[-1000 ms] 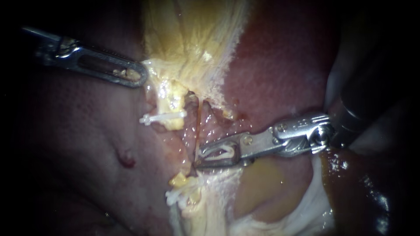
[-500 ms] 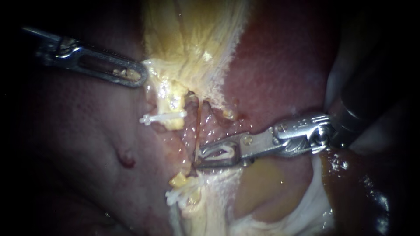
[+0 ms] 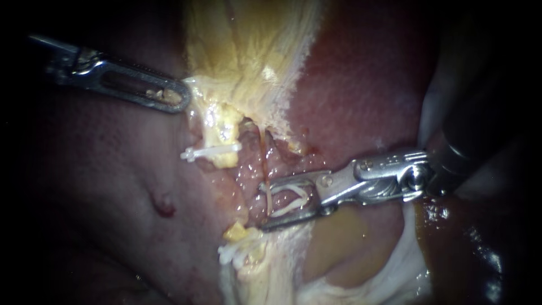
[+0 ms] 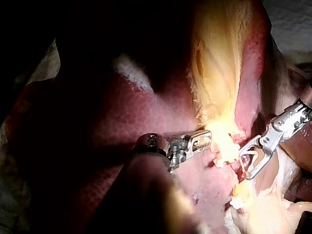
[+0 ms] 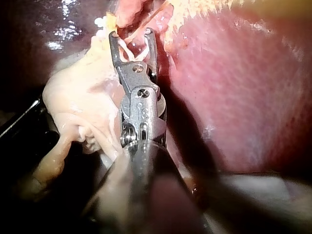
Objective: Clipping first clip right tube
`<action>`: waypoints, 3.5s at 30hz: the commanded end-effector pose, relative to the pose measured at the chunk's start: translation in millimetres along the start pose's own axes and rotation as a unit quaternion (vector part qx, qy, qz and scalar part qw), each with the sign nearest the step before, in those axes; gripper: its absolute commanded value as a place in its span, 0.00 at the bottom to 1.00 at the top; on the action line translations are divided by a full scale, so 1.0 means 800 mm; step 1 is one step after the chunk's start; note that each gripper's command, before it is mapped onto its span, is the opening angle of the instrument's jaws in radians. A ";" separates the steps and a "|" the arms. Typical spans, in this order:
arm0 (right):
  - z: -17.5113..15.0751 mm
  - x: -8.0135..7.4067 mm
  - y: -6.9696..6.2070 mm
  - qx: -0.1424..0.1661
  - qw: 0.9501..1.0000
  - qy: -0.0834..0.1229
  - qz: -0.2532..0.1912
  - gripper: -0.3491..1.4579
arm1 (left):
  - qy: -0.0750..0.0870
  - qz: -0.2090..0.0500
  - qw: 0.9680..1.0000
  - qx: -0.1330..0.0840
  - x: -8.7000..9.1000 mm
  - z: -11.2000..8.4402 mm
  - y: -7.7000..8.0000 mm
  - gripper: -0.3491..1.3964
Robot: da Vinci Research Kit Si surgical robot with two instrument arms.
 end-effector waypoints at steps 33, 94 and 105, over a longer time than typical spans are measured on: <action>0.0017 0.0005 0.0005 0.111 0.983 0.106 0.103 0.47 | 0.000 0.000 1.000 0.000 0.0000 0.0000 0.0000 0.00; 0.0018 0.0034 -0.0060 0.175 0.969 0.119 0.129 0.40 | 0.000 0.000 1.000 0.000 0.0000 0.0000 0.0001 0.00; 0.0013 0.0026 -0.0049 0.177 0.968 0.119 0.131 0.14 | 0.000 0.000 1.000 0.000 0.0000 0.0000 0.0001 0.00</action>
